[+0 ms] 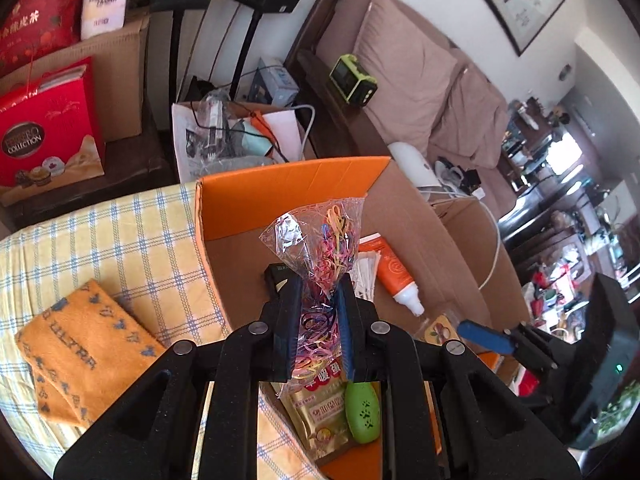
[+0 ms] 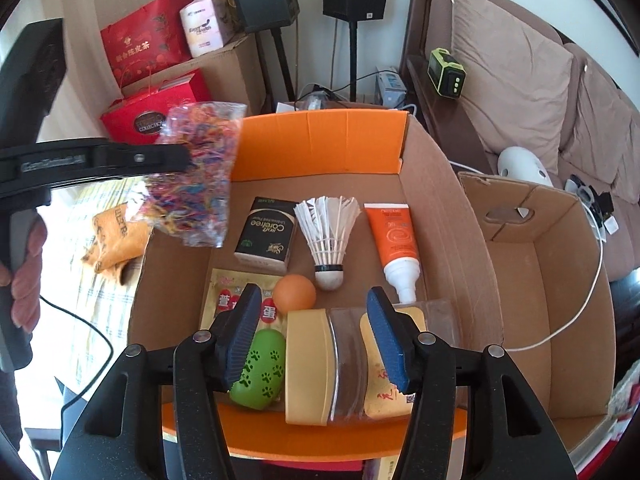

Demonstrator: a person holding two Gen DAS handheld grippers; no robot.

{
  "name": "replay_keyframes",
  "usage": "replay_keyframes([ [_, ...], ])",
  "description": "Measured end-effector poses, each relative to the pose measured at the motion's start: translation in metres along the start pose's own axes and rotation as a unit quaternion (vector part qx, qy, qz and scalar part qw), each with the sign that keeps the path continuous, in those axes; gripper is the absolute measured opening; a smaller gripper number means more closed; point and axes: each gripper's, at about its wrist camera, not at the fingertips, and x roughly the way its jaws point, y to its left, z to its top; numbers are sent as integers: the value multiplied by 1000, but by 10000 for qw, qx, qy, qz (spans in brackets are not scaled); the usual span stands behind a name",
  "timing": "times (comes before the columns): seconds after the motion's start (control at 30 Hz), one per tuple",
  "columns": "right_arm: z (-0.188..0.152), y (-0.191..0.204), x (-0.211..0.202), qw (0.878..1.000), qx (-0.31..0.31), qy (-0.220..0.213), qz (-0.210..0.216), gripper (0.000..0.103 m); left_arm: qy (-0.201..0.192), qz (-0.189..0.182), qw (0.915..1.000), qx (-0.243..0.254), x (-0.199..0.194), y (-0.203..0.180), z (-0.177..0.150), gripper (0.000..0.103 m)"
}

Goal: Organize objects
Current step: 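Lower the rubber-band bag into the box and open the left gripper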

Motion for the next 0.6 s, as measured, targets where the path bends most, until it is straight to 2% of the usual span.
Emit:
replay_keyframes([
  [0.27, -5, -1, 2, 9999, 45, -7, 95, 56, 136, 338, 9985, -407, 36, 7, 5, 18],
  [0.3, -5, 0, 2, 9999, 36, -9, 95, 56, 151, 399, 9981, -436, 38, 8, 6, 21],
  [0.37, -6, 0, 2, 9999, 24, -17, 105, 56, 284, 357, 9979, -469, 43, 9, 5, 46],
  [0.4, -6, 0, 1, 9999, 18, -21, 102, 56, 294, 366, 9977, -490, 43, 10, 5, 50],
  [0.6, -6, 1, -2, 9999, 43, -84, 121, 57, 101, 401, 9984, -373, 25, 6, 3, 57],
])
